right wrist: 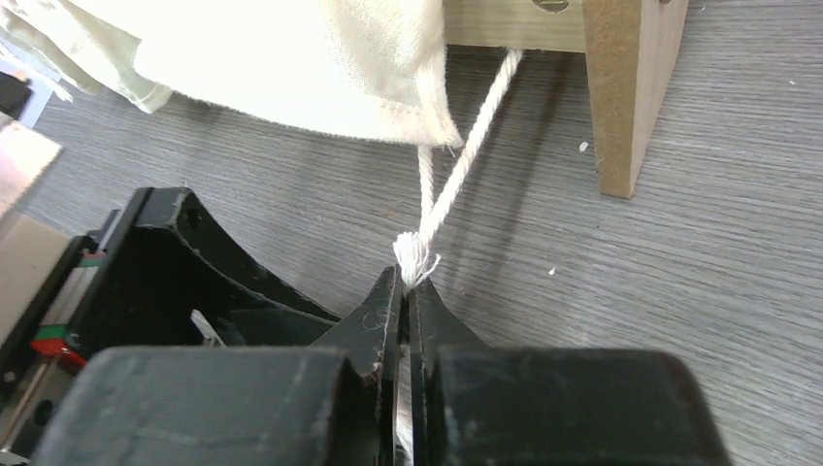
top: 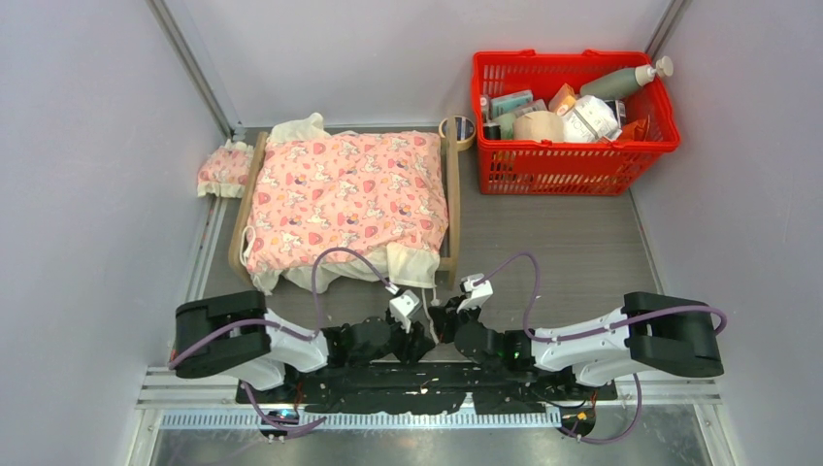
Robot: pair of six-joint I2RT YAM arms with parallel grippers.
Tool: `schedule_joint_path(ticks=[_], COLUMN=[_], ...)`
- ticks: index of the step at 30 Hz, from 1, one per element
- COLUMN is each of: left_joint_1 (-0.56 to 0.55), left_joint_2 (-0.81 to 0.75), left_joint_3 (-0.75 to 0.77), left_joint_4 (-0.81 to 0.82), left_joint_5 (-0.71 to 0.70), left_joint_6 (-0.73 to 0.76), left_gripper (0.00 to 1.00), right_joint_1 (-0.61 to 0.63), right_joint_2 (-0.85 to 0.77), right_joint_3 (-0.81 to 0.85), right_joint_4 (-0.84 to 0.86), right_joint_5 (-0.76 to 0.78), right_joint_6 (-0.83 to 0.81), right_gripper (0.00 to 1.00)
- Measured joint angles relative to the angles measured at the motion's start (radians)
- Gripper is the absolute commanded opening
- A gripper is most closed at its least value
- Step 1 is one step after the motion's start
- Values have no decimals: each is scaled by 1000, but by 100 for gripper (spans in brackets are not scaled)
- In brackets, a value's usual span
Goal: Set up the pet bed
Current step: Tie the ropes to the bed frame.
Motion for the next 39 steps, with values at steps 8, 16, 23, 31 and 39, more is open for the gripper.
schedule_joint_path(ticks=[8,16,23,31,39], left_joint_1=[0,0,0,0,0], left_joint_2=[126,41,82,111,111], left_joint_3=[2,-17,41,43,56], left_joint_4=[193,121,63,61,37], left_joint_5=[46,25,5,-18,-69], left_joint_6=[-30,-42,-42,-44,-47], left_gripper=[54,54,12,0,0], right_joint_1=[-7,-11,-11,-11,-11], right_joint_2=[0,0,-2,-73,-177], right_joint_3=[-8,-15,-16,-69,-92], right_joint_4=[12,13,23,-35,-121], right_joint_5=[0,-3,-10,19,66], right_joint_6=[21,27,35,73,71], right_gripper=[6,8,30,5,15])
